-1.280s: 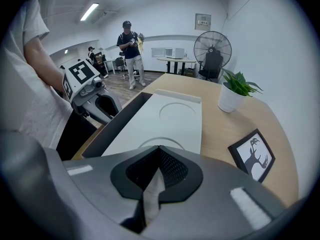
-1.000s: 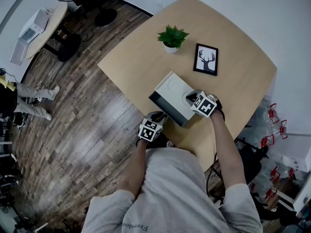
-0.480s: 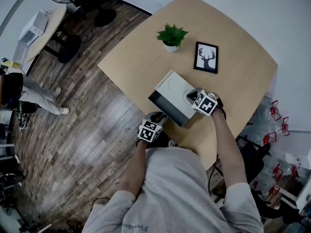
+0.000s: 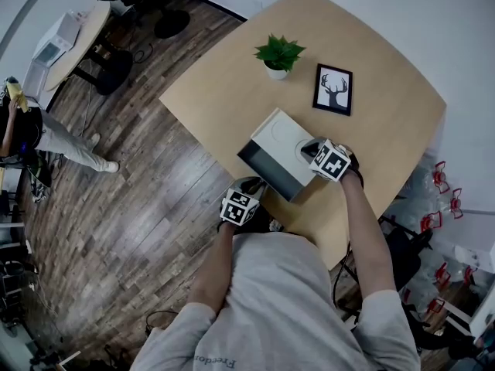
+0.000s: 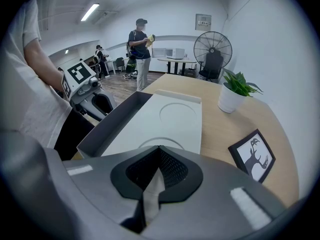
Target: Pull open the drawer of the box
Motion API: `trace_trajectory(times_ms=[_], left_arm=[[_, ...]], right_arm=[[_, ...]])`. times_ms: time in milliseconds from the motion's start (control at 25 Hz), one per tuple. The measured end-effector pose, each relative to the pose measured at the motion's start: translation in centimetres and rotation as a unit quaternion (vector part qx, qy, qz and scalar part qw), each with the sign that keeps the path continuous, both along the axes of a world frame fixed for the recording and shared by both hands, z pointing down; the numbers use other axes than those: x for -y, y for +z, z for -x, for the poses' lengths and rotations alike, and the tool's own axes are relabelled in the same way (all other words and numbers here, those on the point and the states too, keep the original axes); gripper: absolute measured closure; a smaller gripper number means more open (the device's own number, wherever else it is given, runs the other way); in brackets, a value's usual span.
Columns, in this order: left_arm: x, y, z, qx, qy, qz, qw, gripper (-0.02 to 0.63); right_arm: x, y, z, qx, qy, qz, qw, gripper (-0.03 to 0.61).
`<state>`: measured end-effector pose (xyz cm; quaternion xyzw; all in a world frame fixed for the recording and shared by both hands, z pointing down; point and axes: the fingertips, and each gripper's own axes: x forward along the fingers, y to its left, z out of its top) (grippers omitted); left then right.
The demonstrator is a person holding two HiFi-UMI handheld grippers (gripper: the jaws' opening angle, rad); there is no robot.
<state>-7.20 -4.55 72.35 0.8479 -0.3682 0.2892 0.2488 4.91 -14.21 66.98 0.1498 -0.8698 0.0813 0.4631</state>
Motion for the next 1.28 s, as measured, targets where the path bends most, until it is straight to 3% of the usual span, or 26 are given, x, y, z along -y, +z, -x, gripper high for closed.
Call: trace_trajectory(times_ms=[1280], left_arm=[[-3.5,0.5,3.0,-0.013,-0.009,0.007,0.9999,0.483]], right_arm=[[0.0,0.1,-0.1,-0.007,0.004,-0.015,1.000,0.576]])
